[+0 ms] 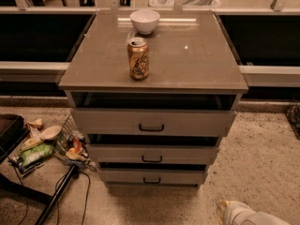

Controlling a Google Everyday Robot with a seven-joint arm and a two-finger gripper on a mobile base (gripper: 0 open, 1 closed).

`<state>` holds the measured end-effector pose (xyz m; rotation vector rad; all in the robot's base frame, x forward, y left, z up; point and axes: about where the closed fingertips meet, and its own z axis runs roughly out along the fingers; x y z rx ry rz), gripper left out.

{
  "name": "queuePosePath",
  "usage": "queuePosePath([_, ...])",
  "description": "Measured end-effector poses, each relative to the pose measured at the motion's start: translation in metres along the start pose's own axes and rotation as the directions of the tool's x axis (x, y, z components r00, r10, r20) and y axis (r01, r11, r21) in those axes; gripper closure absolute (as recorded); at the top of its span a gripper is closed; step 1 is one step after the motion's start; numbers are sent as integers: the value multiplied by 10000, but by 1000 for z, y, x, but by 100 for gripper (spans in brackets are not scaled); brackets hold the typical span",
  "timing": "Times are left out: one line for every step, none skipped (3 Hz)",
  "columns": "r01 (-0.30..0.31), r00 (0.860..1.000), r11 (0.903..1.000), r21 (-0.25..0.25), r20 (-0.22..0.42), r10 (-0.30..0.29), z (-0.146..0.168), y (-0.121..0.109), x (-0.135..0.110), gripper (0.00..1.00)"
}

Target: Close bottom drawer

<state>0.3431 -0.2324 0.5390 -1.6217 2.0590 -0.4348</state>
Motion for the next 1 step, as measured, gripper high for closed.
queuePosePath([-218,9998,9972,718,-26,220,-16,-14,-8,82])
